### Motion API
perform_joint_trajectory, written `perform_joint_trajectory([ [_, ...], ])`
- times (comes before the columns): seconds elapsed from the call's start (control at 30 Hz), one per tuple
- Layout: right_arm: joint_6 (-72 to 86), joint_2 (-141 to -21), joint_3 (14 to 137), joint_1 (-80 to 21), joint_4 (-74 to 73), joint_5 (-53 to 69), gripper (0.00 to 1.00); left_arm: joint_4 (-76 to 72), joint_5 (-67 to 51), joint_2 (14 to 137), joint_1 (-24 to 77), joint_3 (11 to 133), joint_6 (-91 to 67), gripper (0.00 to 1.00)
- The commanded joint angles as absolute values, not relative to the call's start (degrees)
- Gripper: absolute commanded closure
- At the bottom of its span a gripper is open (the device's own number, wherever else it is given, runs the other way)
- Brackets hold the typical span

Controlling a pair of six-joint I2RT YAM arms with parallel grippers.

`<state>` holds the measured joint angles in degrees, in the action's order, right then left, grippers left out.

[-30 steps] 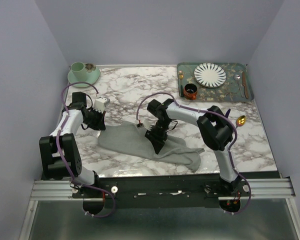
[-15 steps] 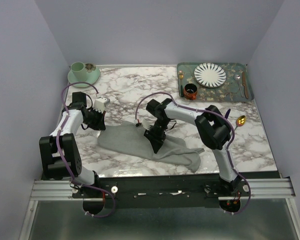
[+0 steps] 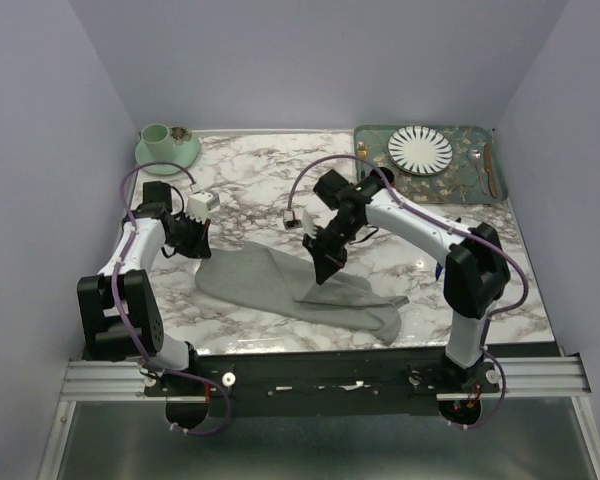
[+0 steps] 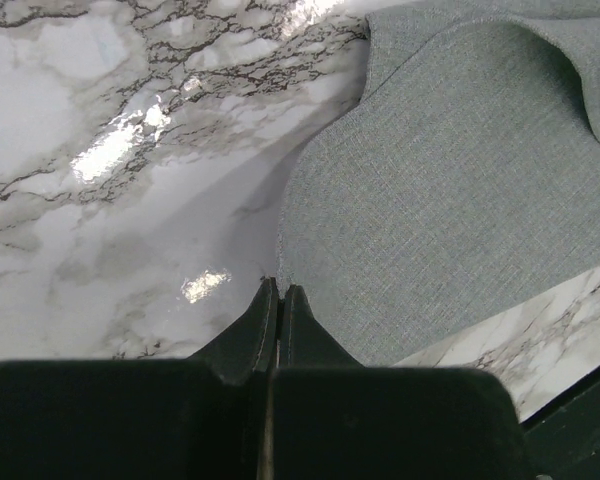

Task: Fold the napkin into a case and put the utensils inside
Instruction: Pick up the crumpled napkin from the center of the board, then flatten out the crumpled napkin at the center of the board.

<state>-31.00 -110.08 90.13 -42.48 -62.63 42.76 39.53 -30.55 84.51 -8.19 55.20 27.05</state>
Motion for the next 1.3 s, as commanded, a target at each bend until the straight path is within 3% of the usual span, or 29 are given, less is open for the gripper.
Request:
perform_joint_trajectory([
  [0.0, -24.97, -102.32, 92.63, -37.71, -59.95, 37.19, 0.99, 41.83, -33.04, 81.39, -8.44, 60.20, 25.31, 1.00],
  [0.33, -16.53, -93.96, 106.59, -18.75, -52.40, 26.03, 0.99, 42.27, -30.06, 76.55, -8.35, 82.84, 14.94, 1.00],
  [0.53, -14.68, -89.92, 113.63, -13.54, -49.22, 22.33, 0.99, 42.19, -31.90, 74.89, -8.26, 92.27, 14.33, 1.00],
  [0.83, -12.66, -77.64, 115.93, -13.54, -47.64, 25.13, 0.99, 38.50, -30.06, 60.49, -8.26, 90.19, 12.83, 1.00],
  [1.07, -11.69, -64.61, 111.44, -14.50, -47.63, 31.28, 0.99, 32.17, -24.88, 38.78, -8.35, 83.67, 9.50, 1.00],
  [1.27, -7.48, -62.58, 117.76, -14.77, -47.73, 30.51, 0.99, 32.08, -21.11, 36.38, -8.35, 89.36, 9.14, 1.00],
])
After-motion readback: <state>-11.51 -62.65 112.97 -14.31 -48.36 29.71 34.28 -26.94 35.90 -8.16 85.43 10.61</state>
